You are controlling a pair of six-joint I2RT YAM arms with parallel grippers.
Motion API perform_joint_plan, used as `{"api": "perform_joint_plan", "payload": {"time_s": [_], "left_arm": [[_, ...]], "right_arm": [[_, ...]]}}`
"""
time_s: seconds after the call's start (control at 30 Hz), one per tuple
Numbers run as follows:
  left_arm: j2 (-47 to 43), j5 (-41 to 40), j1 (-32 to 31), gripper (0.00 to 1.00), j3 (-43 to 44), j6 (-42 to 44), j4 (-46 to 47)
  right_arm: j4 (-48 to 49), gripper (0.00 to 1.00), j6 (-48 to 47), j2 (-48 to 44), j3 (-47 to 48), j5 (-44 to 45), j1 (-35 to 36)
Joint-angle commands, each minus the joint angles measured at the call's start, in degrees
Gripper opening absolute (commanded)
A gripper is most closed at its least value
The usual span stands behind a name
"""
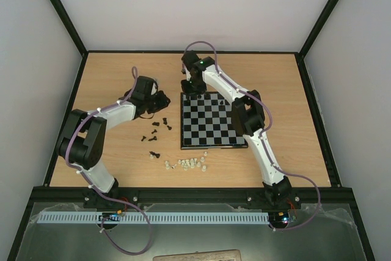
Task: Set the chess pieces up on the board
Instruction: Adjust the chessboard at the center of the board.
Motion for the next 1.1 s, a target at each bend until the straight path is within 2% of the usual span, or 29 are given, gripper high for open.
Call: {"api": "perform_joint_plan", "payload": {"time_s": [0.0, 0.57, 0.93, 1.07], "left_arm": [[-1.66, 0.83, 0.67, 0.17, -0.87, 0.74, 0.57], [-1.43, 1.28, 1.10, 0.16, -1.13, 0.62, 1.41], [-2.02, 1.06, 1.09, 0.16, -1.13, 0.54, 1.20], [-2.59, 0.61, 1.09, 0.16, -1.14, 0.63, 0.80]], "right_arm": [[-2.58, 0.14, 0.48, 2.12, 2.49, 0.05, 0.52], [-0.20, 0.15, 1.09, 3.10, 2.81, 0.17, 0.52], [0.88, 0.25, 0.88, -0.09, 1.48, -0.22, 0.51], [2.30, 0.33, 1.20, -2.88, -0.24, 0.21, 0.60]]}}
